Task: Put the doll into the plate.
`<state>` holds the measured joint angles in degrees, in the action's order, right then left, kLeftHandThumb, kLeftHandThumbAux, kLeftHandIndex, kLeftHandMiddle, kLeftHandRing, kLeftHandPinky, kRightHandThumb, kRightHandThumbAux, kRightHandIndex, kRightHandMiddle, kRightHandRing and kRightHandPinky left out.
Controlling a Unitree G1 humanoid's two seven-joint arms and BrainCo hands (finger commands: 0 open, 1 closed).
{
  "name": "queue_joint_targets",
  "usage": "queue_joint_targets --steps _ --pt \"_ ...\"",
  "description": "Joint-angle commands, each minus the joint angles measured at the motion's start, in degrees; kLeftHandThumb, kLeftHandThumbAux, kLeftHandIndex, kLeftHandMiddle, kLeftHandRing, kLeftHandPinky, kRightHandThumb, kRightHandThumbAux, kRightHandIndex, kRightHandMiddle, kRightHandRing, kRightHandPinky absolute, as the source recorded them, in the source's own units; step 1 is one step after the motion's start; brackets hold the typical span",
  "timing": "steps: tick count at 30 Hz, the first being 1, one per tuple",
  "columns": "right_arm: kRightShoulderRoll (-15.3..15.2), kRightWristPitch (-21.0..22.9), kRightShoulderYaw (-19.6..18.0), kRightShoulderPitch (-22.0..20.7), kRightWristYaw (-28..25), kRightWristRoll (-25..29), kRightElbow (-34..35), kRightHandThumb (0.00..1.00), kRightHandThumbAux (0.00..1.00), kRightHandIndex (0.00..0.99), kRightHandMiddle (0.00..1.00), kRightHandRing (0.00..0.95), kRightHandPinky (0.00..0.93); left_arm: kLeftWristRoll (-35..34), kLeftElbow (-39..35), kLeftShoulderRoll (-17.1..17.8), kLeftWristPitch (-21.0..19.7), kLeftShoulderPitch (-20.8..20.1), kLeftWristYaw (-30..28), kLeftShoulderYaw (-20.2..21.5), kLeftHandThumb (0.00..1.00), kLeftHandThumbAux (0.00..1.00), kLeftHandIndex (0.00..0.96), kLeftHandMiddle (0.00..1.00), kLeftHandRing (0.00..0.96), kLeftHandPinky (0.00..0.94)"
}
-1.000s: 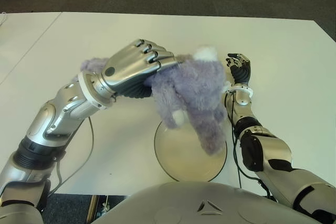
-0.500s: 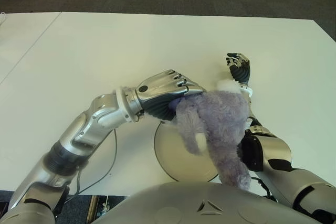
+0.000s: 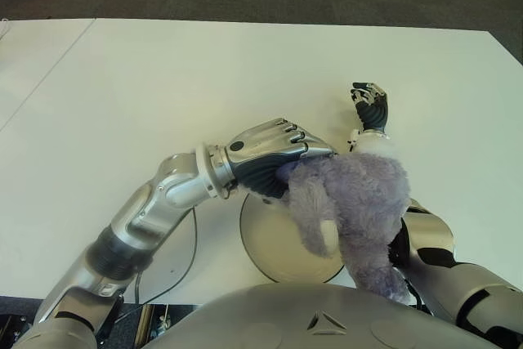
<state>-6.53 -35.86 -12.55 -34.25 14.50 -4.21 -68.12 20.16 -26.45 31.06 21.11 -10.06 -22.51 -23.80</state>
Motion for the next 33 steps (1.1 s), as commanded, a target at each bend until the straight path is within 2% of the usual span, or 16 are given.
queue_joint_targets --steps 1,6,10,13,19,21,27,28,30,31,32,33 --pt "3.7 5.0 0.9 15.2 -0.6 -0.9 -9.1 0.663 0.745 0.399 0.305 0.293 0.263 -1.0 1.8 -3.3 -1.6 1.2 -1.4 -2.1 0.744 0.695 0.442 0.826 0.840 0.859" --pt "3.9 5.0 0.7 15.2 -0.7 -0.7 -9.1 0.662 0.745 0.397 0.302 0.286 0.262 0.2 2.9 -4.6 -1.8 2.6 -1.2 -3.1 0.744 0.695 0.442 0.834 0.849 0.858" --pt "3.9 5.3 0.7 15.2 -0.7 -0.6 -9.1 0.662 0.746 0.397 0.297 0.286 0.272 -1.0 1.8 -5.4 -6.0 5.1 -2.4 -3.5 0.744 0.694 0.442 0.833 0.845 0.839" --pt "4.0 5.3 0.5 15.1 -1.2 -0.4 -9.1 0.663 0.745 0.398 0.299 0.286 0.269 -2.9 -0.3 -5.0 -11.5 6.8 -4.4 -2.9 0.744 0.694 0.442 0.832 0.844 0.835" --pt "4.0 5.1 0.4 15.1 -1.4 -0.3 -9.0 0.664 0.745 0.399 0.301 0.289 0.277 -4.1 -2.4 -4.4 -15.6 8.3 -5.8 -1.1 0.743 0.695 0.441 0.833 0.841 0.838" --pt "4.1 4.9 0.5 15.2 -1.0 -0.5 -9.0 0.664 0.745 0.399 0.300 0.290 0.274 -4.2 -2.1 -4.4 -15.3 8.7 -5.3 -0.4 0.742 0.694 0.442 0.827 0.838 0.842" --pt "4.0 5.1 0.9 15.2 -0.4 -0.9 -9.1 0.664 0.745 0.398 0.296 0.284 0.272 -3.5 2.8 -3.3 -8.6 7.5 -3.4 1.4 0.709 0.691 0.430 0.788 0.790 0.764" --pt "4.0 5.2 1.0 15.1 -0.4 -1.0 -9.1 0.664 0.745 0.398 0.295 0.284 0.275 -3.1 3.6 -3.0 -7.1 7.3 -3.0 1.6 0.699 0.694 0.426 0.760 0.748 0.720" --pt "4.0 5.2 1.0 15.1 -0.6 -0.9 -9.1 0.666 0.744 0.399 0.296 0.284 0.271 -2.5 4.5 -2.6 -5.3 7.3 -2.4 2.0 0.685 0.702 0.412 0.602 0.578 0.570" --pt "4.0 5.2 0.9 15.1 -0.7 -0.8 -9.1 0.666 0.744 0.400 0.299 0.285 0.270 -2.3 4.6 -2.6 -4.9 7.5 -2.2 2.1 0.439 0.538 0.256 0.504 0.479 0.451" --pt "4.0 5.2 0.9 15.1 -0.8 -0.8 -9.1 0.667 0.744 0.400 0.300 0.285 0.270 -2.2 4.7 -2.6 -4.6 7.6 -2.2 2.3 0.374 0.497 0.216 0.479 0.454 0.421" --pt "4.1 5.2 0.7 15.1 -0.9 -0.6 -9.1 0.667 0.744 0.400 0.300 0.285 0.270 -1.9 4.0 -2.2 -4.6 8.7 -2.2 2.8 0.363 0.490 0.209 0.475 0.449 0.416"
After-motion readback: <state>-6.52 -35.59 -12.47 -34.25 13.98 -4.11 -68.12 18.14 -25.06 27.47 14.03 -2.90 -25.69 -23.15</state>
